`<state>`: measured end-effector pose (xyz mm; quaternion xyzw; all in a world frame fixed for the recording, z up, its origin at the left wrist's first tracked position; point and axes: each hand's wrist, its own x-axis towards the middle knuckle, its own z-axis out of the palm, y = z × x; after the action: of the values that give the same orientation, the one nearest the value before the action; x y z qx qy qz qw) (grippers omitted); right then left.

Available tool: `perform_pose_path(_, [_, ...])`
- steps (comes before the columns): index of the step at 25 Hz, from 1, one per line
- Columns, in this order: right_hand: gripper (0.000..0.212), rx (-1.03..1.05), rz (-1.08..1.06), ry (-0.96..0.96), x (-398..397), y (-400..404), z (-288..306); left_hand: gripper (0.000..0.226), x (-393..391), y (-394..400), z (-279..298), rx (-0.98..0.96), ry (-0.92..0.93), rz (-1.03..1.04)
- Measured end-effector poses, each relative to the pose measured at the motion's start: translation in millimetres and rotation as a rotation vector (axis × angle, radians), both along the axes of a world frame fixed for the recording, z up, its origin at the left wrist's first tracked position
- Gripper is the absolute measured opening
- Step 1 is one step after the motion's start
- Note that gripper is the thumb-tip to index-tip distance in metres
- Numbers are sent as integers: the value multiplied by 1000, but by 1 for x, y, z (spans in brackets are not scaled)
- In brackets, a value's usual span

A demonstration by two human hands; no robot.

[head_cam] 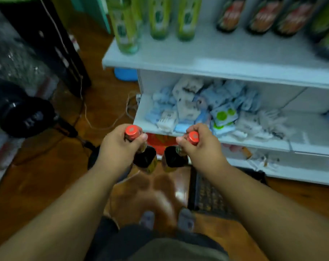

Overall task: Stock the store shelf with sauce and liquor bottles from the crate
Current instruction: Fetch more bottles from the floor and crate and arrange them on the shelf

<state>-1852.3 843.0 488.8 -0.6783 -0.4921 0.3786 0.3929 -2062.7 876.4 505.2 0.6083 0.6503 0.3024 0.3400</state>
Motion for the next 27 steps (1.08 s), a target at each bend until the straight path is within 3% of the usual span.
perform_pose_path(3, [24,193,-247,112,8,-8,72,26,22,5,69,163,-235,-89])
perform_pose_path(7, [34,312,-513,262,31,-28,130,23,69,5,128,82,-672,-251])
perform_pose_path(12, [29,441,-682,259,62,-88,172,33,133,-33,156,145,-624,-585])
perform_pose_path(21, [27,515,-854,217,218,-209,211,29,302,-129,179,142,-710,-713])
perform_pose_path(27, [22,487,-845,133,345,-307,219,20,441,-223,179,143,-707,-825])
